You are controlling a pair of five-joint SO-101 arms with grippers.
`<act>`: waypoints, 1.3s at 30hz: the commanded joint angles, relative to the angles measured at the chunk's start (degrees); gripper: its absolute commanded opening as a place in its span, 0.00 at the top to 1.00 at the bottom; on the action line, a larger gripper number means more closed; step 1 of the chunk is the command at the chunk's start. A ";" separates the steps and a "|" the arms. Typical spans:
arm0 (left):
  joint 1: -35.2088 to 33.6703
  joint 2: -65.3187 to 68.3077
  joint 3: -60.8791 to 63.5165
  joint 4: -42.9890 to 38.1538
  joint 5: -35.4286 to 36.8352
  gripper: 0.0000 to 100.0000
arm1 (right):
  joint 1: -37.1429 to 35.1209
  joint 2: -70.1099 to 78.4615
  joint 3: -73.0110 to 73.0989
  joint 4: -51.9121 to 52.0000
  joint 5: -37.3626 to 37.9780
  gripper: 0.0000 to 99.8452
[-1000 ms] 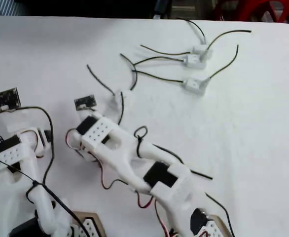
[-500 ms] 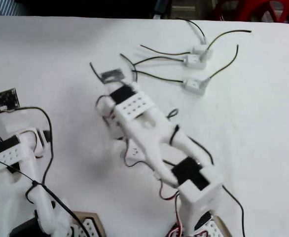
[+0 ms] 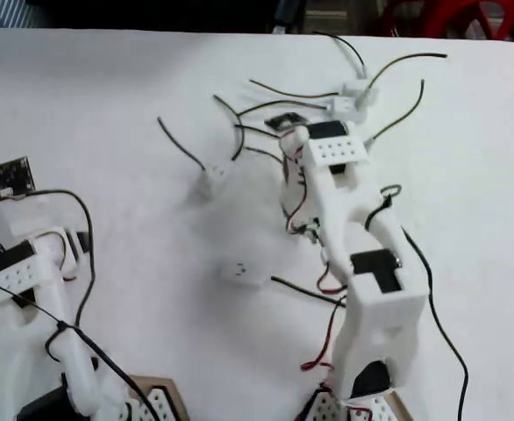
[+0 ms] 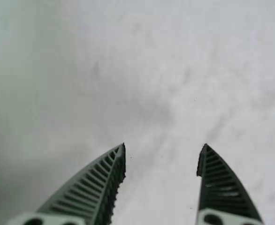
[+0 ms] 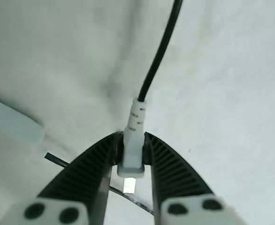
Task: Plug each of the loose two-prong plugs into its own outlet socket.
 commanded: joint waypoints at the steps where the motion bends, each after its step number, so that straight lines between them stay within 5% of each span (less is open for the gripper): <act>1: -0.57 -2.07 -0.35 -1.05 0.00 0.75 | 0.22 2.77 -0.79 0.22 1.49 0.98; 12: -0.57 -1.98 -0.35 -1.05 0.00 0.75 | -0.48 3.56 -0.79 -2.33 1.41 0.92; 39: -0.57 -1.98 -0.35 -1.05 0.00 0.75 | 0.04 4.18 -5.45 4.35 -1.85 0.94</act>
